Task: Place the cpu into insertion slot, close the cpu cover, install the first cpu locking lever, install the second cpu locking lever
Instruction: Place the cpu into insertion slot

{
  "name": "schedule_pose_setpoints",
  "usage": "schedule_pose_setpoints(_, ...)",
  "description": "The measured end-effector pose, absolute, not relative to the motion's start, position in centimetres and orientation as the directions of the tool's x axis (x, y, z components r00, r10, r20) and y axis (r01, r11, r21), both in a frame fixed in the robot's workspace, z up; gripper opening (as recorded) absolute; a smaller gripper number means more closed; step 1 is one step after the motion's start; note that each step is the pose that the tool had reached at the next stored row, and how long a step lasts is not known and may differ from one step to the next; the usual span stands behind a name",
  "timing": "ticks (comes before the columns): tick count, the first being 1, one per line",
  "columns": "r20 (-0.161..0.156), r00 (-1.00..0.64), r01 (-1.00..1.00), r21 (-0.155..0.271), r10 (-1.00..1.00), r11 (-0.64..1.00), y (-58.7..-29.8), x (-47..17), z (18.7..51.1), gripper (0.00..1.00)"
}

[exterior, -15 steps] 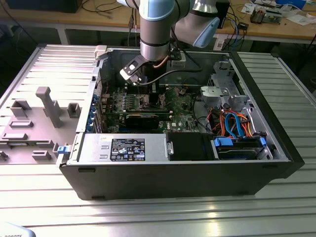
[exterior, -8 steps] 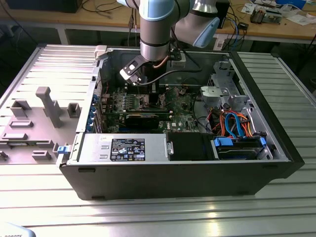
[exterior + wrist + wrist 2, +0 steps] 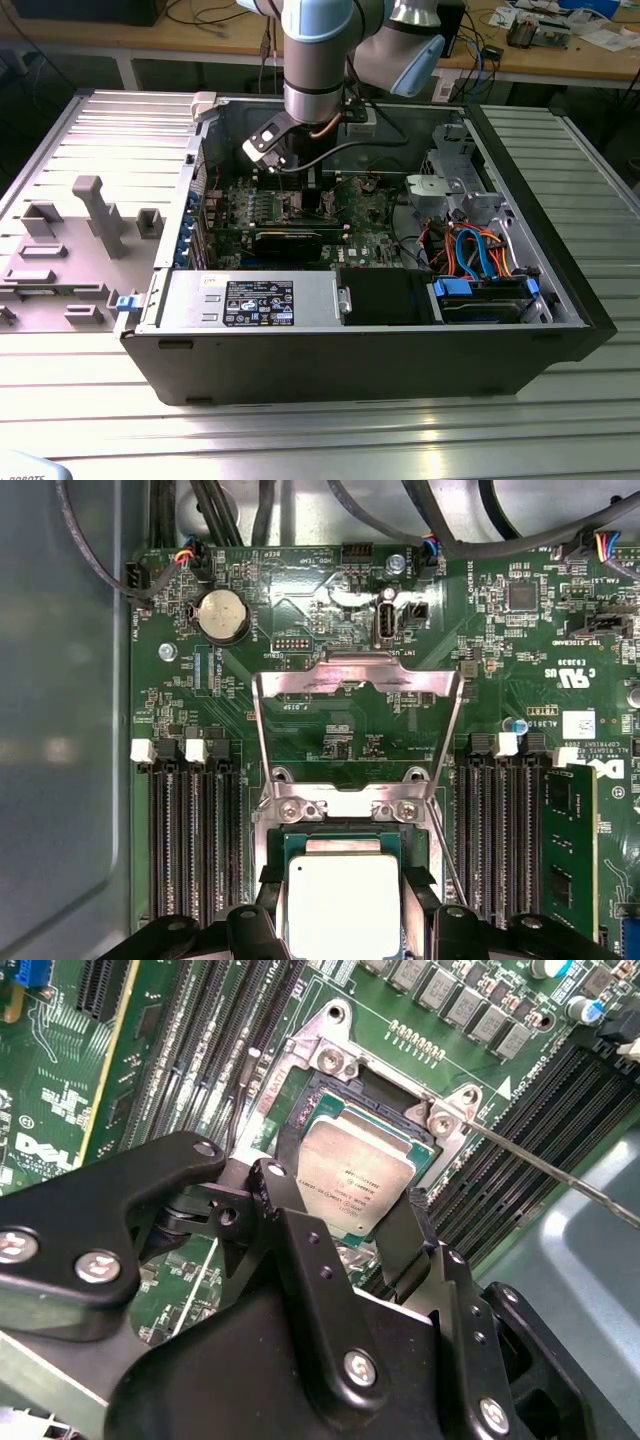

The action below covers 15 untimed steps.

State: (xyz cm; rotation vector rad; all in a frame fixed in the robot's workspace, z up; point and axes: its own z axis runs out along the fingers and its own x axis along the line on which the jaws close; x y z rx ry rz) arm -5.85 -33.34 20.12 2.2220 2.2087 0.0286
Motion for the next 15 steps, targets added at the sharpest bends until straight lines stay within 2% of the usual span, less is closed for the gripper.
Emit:
schedule_pose_setpoints(7, -0.016, 0.007, 1.000, 0.020, 1.000, -0.006, -33.34, -5.84, 20.12, 0.54)
schedule_pose_setpoints(15, -0.016, 0.007, 1.000, 0.019, 1.000, -0.007, -33.34, -5.85, 19.74, 0.54)
